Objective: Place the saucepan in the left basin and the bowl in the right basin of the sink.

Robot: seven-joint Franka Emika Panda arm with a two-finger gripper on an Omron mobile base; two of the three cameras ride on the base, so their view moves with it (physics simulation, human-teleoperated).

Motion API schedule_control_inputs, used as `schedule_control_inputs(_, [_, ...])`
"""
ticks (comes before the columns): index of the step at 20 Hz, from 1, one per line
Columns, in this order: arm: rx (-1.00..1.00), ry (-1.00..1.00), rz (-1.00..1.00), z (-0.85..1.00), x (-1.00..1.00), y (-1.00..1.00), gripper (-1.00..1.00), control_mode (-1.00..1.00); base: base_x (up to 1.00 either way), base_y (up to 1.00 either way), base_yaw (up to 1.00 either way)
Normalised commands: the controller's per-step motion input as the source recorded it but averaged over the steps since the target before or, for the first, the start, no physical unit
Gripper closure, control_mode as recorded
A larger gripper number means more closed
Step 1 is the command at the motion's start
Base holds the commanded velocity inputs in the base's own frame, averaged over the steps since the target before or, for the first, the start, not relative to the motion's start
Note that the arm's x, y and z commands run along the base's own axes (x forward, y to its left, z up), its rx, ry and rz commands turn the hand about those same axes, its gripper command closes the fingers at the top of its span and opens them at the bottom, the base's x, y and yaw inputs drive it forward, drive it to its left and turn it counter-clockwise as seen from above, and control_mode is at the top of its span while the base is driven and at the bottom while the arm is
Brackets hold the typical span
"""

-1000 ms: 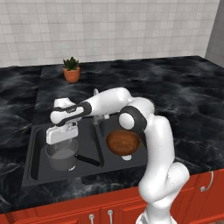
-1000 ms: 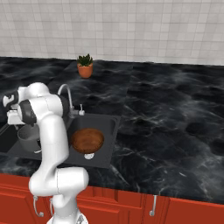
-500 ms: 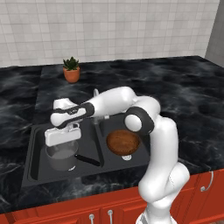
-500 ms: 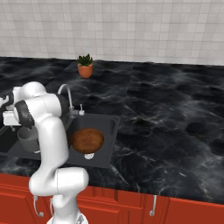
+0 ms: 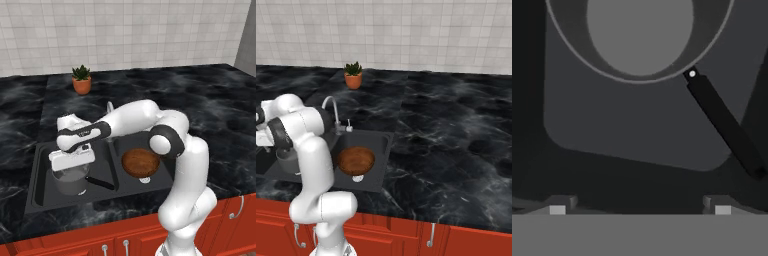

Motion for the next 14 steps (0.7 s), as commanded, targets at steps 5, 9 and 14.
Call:
schedule_control_inputs(5, [-0.05,0.0,-0.26,0.21,-0.24,-0.2,-1.0,-1.0,0.0,0.0,0.0])
schedule_control_inputs(9, [-0.02,0.03,-0.22,0.25,-0.27,-0.23,-1.0,-1.0,0.0,0.0,0.0])
schedule_control_inputs(14, [-0.03,-0.02,-0.15,0.16,-0.39,-0.24,-1.0,-1.0,0.0,0.0,0.0])
